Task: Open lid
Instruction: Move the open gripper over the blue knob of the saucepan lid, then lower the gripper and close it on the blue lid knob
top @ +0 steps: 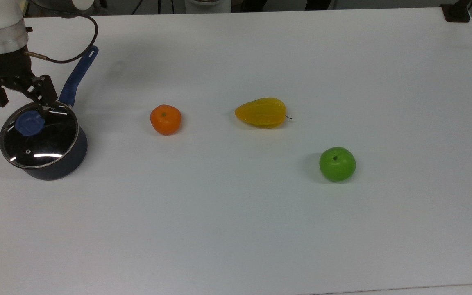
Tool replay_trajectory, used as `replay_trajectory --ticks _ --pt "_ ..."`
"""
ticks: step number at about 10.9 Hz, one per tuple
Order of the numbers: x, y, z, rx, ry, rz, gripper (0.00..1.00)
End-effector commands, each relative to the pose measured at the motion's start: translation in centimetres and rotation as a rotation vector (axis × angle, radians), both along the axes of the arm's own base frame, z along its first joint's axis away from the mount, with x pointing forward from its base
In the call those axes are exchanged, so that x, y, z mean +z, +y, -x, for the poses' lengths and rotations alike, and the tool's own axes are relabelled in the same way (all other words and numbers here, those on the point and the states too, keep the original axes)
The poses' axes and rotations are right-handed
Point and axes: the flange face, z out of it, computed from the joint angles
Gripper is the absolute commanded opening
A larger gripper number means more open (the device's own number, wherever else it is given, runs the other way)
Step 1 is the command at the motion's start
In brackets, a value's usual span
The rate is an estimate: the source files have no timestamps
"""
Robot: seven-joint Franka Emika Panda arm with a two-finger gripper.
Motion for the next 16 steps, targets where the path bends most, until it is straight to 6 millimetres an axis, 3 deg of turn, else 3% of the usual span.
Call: replay_trajectory --ticks 1,14,16 --pt "-0.4 1.3 -1.4 -0.041 -0.071 -0.012 1.0" --pt "-2.5 1.1 -1.5 -0.046 -0.05 -0.013 1.0" --pt "-2.3 1.1 -1.5 -0.048 -0.061 -0.011 0.9"
